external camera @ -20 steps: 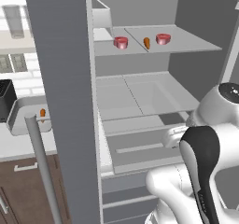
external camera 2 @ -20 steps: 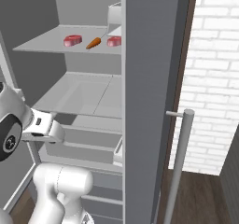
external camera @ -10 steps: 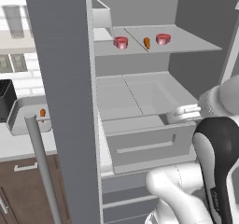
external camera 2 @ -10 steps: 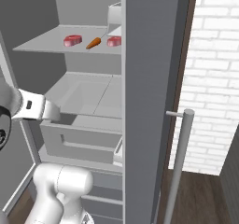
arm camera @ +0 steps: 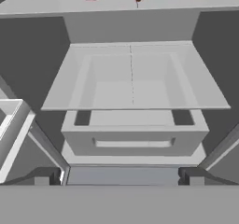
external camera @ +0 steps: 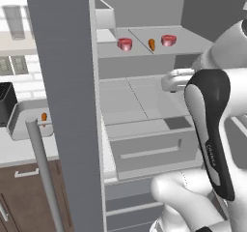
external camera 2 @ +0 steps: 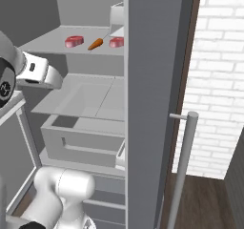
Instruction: Place one carrot and one steak in each tupperware on the nearby counter, to pack two identical lunches.
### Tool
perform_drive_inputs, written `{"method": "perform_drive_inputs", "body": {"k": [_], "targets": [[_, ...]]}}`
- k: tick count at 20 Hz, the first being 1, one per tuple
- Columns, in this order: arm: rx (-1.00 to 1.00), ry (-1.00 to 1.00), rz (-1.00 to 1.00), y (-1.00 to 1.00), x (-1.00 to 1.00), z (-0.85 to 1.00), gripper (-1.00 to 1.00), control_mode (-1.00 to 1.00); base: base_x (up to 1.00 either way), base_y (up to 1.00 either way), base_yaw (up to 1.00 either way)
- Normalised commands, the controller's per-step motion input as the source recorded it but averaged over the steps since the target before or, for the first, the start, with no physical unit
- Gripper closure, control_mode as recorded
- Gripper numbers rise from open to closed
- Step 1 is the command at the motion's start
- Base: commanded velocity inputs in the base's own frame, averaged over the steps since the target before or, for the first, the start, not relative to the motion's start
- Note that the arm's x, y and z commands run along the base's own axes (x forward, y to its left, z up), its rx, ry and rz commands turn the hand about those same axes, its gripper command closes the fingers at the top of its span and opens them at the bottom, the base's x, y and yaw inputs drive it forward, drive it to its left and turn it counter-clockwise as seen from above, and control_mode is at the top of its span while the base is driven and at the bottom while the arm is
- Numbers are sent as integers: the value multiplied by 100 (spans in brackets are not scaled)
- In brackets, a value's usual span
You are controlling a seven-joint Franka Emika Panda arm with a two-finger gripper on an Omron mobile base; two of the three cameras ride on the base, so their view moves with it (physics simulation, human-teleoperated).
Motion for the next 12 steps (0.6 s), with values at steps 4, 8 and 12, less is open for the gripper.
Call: {"method": "perform_drive_inputs", "body": {"k": [4, 8, 12], "targets": [[3, 0, 0, 0, 56, 16, -100, -100, 0, 0, 0], [3, 0, 1, 0, 71, 5, -100, -100, 0, 0, 0], [0, -1, 3, 8, 69, 7, -100, -100, 0, 0, 0]]}}
